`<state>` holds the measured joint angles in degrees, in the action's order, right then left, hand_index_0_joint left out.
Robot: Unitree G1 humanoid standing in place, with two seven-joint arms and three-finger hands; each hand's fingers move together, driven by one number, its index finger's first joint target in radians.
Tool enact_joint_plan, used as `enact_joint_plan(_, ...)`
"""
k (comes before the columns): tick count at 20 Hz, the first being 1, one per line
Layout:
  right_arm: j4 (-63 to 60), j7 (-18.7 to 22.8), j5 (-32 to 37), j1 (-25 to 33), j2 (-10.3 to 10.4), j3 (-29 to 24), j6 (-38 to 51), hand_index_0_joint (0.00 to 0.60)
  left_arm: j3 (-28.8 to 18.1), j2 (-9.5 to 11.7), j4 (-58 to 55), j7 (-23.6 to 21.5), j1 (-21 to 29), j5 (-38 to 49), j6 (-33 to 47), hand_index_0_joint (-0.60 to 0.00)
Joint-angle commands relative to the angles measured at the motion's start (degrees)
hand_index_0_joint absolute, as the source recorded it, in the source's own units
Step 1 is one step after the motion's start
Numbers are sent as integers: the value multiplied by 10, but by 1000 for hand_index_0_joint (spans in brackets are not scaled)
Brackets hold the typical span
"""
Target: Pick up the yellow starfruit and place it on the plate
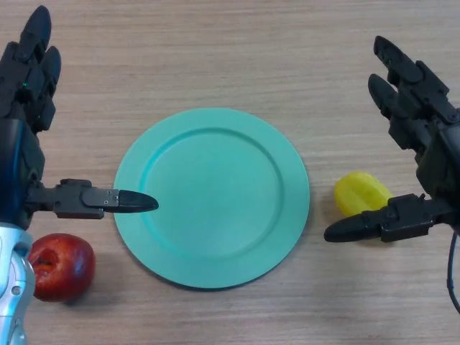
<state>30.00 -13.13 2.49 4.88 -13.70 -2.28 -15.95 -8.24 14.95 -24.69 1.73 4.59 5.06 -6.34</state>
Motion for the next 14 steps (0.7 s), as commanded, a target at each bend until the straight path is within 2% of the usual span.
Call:
enact_joint_plan(1,30,0,10,18,-18,-29,55,0,-25,17,-23,-22,20,-17,99,0)
enact_joint_plan(9,18,-13,19,18,-22,-32,45,0,-23,16,-13,-21,20,-31,111,0)
enact_joint_plan(12,-13,-15,-9,9,-23,-37,84,0,-25,18,-10,-19,22,-18,92,0)
enact_joint_plan(14,-73,-5,-60,16,-30,-42,148,0,-22,17,-4,-19,24,-14,87,0)
